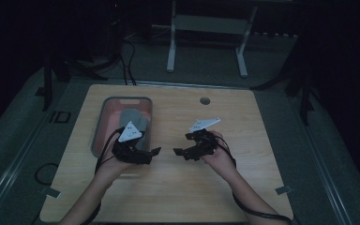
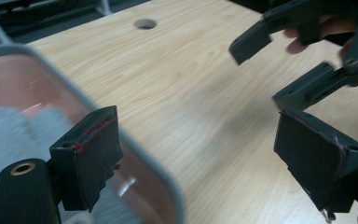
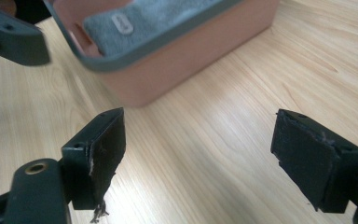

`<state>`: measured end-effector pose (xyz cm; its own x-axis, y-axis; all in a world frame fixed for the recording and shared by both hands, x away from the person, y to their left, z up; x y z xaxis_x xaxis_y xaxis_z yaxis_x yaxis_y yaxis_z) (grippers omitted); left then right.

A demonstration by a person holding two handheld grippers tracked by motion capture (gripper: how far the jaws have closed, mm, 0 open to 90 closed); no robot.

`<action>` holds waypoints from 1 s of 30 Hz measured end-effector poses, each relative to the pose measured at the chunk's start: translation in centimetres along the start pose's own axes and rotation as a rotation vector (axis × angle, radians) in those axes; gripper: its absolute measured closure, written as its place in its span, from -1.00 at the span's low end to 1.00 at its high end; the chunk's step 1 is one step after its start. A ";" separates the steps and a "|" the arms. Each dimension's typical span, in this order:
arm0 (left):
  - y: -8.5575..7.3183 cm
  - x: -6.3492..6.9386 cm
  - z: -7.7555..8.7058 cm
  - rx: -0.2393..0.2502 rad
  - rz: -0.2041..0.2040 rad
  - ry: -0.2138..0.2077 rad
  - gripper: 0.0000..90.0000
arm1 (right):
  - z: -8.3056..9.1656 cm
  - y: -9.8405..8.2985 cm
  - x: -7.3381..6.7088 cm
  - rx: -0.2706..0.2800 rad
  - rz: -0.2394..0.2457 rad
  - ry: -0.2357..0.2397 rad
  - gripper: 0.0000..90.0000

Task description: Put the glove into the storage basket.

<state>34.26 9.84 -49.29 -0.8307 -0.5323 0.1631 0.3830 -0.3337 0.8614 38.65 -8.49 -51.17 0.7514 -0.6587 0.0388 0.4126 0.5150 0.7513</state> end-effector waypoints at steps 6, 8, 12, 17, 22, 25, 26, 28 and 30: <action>-0.1 1.7 -1.2 -0.008 -0.037 -0.037 -0.67 | 0.9 -2.6 0.7 -0.016 0.032 -0.006 -0.62; -0.2 2.3 -1.7 -0.010 -0.051 -0.050 -0.67 | 1.2 -3.4 0.8 -0.014 0.041 -0.006 -0.65; -0.6 3.4 -2.8 -0.010 -0.062 -0.087 -0.67 | 1.8 -5.1 1.3 -0.011 0.044 -0.001 -0.68; -1.4 4.4 -4.1 -0.009 -0.075 -0.123 -0.67 | 2.8 -7.2 2.0 -0.007 0.037 -0.012 -0.68; -2.6 5.5 -5.6 -0.018 -0.088 -0.167 -0.67 | 3.9 -9.0 2.8 0.014 0.048 -0.017 -0.69; -3.6 6.0 -6.6 -0.037 -0.092 -0.175 -0.68 | 4.3 -10.2 3.2 0.020 0.034 -0.020 -0.69; -3.8 6.1 -6.9 -0.043 -0.088 -0.176 -0.70 | 4.4 -10.8 3.4 0.018 0.030 -0.021 -0.69; -4.3 6.4 -7.5 -0.051 -0.090 -0.187 -0.79 | 4.6 -11.6 3.7 0.009 0.016 -0.027 -0.69; -4.8 6.6 -7.9 -0.062 -0.100 -0.188 -0.81 | 4.7 -12.4 3.9 0.008 0.010 -0.029 -0.69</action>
<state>30.15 1.75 -56.17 -0.9244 -0.3413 0.1702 0.3140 -0.4280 0.8475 34.01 -20.02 -57.19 0.7403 -0.6691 0.0648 0.4012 0.5171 0.7561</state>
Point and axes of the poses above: each handheld gripper's, and its own axes: z roughly backward along the jaws, y roughly out of its top, x roughly to its right, the point moved 6 cm from there along -z, roughly forward along the jaws, and after that the axes turned 14 degrees about -y, right-handed, at the moved point
